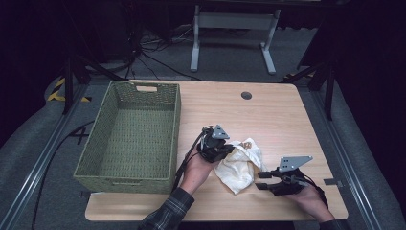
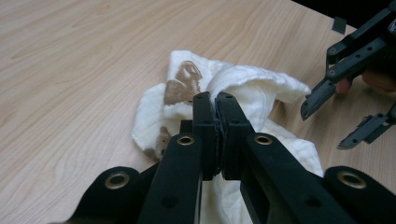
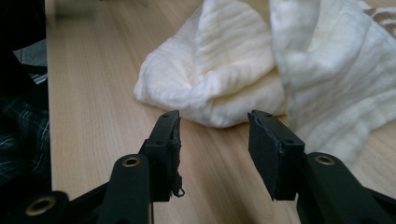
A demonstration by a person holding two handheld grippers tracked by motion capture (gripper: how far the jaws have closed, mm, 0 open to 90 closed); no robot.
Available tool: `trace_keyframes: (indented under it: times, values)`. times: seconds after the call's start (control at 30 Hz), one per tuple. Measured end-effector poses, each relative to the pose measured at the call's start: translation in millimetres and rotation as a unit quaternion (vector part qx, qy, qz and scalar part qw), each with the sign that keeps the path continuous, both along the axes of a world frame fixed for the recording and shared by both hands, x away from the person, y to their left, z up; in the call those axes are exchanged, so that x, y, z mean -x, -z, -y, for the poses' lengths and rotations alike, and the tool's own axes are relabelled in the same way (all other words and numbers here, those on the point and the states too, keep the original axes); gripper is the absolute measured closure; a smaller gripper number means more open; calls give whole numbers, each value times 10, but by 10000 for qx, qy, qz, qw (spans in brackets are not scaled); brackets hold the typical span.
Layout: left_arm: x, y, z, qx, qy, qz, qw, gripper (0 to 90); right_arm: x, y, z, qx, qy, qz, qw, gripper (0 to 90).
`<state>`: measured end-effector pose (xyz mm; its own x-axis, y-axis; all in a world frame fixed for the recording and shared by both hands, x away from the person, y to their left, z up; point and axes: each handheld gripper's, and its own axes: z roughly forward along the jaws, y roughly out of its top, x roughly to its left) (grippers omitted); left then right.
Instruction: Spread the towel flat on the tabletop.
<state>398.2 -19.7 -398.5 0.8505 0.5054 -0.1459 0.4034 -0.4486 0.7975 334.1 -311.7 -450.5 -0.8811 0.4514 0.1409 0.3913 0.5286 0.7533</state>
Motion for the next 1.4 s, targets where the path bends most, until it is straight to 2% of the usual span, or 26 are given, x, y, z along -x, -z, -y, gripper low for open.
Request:
trace_keyframes:
  times: [0.17,0.3,0.37,0.47,0.5,0.63,0.8,0.97,1.0,1.2,1.33,1.4]
  values:
    - [-21,-3,-55,-3,-98,-7,10000,877,-61,-9,-87,-95,-88,35,9999,555]
    - [-17,-5,-52,1,-99,-8,10000,877,-90,46,-207,70,-226,-12,9997,596]
    - [-14,-13,-55,-26,-83,14,10000,878,-109,68,-249,204,-263,-44,9994,703]
    - [1,-28,-71,55,-147,32,9999,878,-128,74,-242,360,-238,-59,9990,849]
    - [5,-38,-90,66,-177,38,9998,879,-136,50,-190,354,-165,-23,9992,885]
    - [13,-51,-118,78,-192,42,9998,879,-159,-11,-74,350,16,19,9994,891]
    - [26,-53,-132,73,-264,0,9996,878,-183,-88,98,231,247,80,9994,897]
    - [40,-40,-155,1,-301,-5,9995,878,-184,-152,229,296,449,192,9984,899]
    - [50,-33,-151,48,-348,-39,9994,878,-185,-167,269,304,512,255,9979,900]
    - [103,43,-155,-144,-385,-172,9990,878,-178,-229,530,290,897,306,9951,900]
    - [162,132,-146,-268,-401,-313,9983,878,-163,-244,654,294,1054,321,9935,900]
    - [210,216,-150,-415,-384,-468,9973,878,-145,-246,717,302,1118,327,9927,900]
